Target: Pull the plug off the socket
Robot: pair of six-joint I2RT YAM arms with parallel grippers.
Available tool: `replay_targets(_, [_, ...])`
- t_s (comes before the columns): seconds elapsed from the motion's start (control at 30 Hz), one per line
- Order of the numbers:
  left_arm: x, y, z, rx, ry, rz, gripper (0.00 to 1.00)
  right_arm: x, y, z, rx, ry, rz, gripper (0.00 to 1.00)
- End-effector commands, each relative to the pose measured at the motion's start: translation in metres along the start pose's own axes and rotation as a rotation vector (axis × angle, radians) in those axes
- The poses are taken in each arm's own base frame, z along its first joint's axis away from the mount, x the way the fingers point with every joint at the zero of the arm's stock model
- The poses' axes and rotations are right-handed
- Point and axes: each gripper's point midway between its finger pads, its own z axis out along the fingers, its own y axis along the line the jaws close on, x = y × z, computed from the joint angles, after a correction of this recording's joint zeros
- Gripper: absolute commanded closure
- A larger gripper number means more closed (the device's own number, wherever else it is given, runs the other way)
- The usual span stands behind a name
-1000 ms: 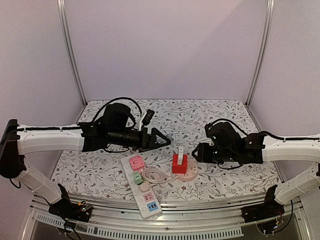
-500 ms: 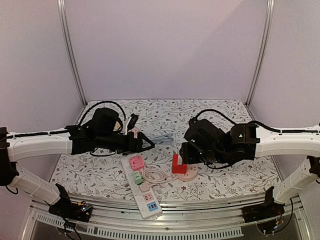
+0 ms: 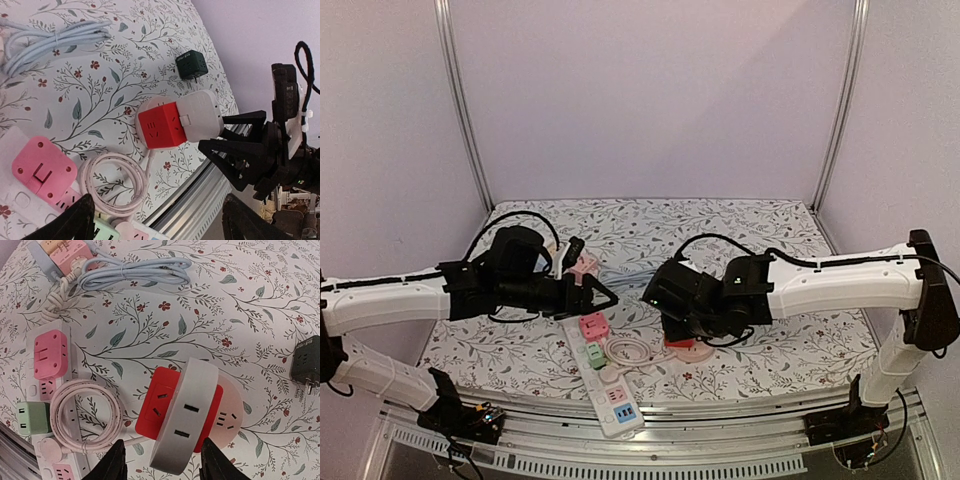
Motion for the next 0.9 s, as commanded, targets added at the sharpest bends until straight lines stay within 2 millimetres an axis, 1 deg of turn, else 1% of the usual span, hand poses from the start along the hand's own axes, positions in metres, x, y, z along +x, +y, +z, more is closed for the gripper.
replay_targets(0.0, [-0.002, 0.0, -0.006, 0.019, -0.02, -0.012, 0.13, -0.005, -0.002, 0.005, 0.08, -0.023, 0.004, 0.53])
replay_targets(0.1, [-0.002, -0.001, -0.008, 0.022, -0.026, -0.013, 0.13, -0.008, -0.007, 0.01, 0.132, -0.041, 0.013, 0.55])
replay_targets(0.47, [-0.003, -0.001, -0.009, 0.02, -0.033, -0.012, 0.13, -0.008, -0.008, 0.022, 0.188, -0.05, 0.011, 0.6])
replay_targets(0.63, [-0.003, -0.001, -0.008, 0.022, -0.034, -0.018, 0.13, -0.005, -0.009, 0.03, 0.193, -0.028, 0.02, 0.67])
replay_targets(0.83, [-0.004, -0.001, -0.006, 0.023, -0.034, -0.023, 0.13, -0.001, 0.0, 0.039, 0.157, -0.012, 0.015, 0.73])
replay_targets(0.87, [-0.004, -0.001, -0.006, 0.023, -0.035, -0.025, 0.13, -0.001, 0.002, 0.04, 0.15, -0.011, 0.01, 0.76])
